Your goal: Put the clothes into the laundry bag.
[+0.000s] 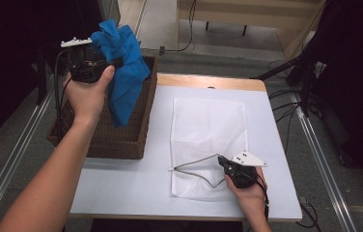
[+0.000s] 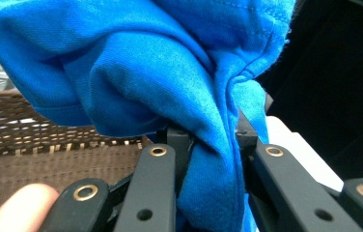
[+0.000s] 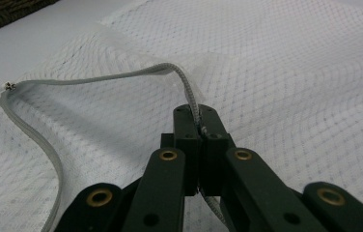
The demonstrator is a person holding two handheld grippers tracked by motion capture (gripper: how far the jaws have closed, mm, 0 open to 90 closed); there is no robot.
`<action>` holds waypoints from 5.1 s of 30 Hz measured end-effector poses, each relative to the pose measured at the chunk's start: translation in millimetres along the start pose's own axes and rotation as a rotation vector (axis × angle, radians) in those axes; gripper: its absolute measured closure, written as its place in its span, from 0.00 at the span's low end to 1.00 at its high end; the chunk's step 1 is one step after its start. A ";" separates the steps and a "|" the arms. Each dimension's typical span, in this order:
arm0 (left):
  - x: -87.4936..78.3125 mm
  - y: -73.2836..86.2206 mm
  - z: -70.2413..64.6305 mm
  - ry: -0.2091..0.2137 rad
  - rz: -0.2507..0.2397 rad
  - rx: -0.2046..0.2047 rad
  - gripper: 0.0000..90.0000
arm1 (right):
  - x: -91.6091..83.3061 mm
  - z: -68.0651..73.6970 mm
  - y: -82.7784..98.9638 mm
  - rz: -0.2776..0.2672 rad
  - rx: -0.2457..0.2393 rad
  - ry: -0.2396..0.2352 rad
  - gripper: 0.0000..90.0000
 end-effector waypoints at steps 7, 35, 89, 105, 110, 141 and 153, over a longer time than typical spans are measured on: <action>0.6 1.3 -34.0 0.096 0.005 0.011 0.86 | 0.3 -0.1 0.4 0.001 -0.001 0.000 1.00; -0.3 97.9 -124.5 0.429 0.170 0.062 0.85 | -2.5 0.4 -0.9 -0.014 0.000 -0.001 1.00; 24.0 255.9 -109.5 0.412 0.522 0.163 0.85 | -4.6 1.6 -13.1 -0.043 0.014 -0.013 1.00; 1.4 246.9 -142.7 0.802 0.477 0.336 0.89 | 0.4 5.6 -21.7 -0.064 0.034 0.001 1.00; 12.8 249.8 -157.4 0.818 0.550 0.382 0.89 | -0.8 5.7 -24.7 -0.085 0.053 -0.021 1.00; 19.3 230.6 -153.4 0.566 0.437 0.220 0.31 | -17.3 13.3 -26.6 -0.131 0.044 -0.045 1.00; 26.9 248.9 -157.2 0.455 0.579 0.301 0.83 | -15.8 23.9 -25.4 -0.121 0.014 -0.060 1.00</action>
Point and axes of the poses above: each handheld gripper's, and its own axes: x roughly forward along the jaws, y roughly out of its underside, z roughly to its left, the point moved 1 cm from there along x, roughly forward along the jaws, and after that the axes turned 6 degrees about -y, right-handed, at the moved point
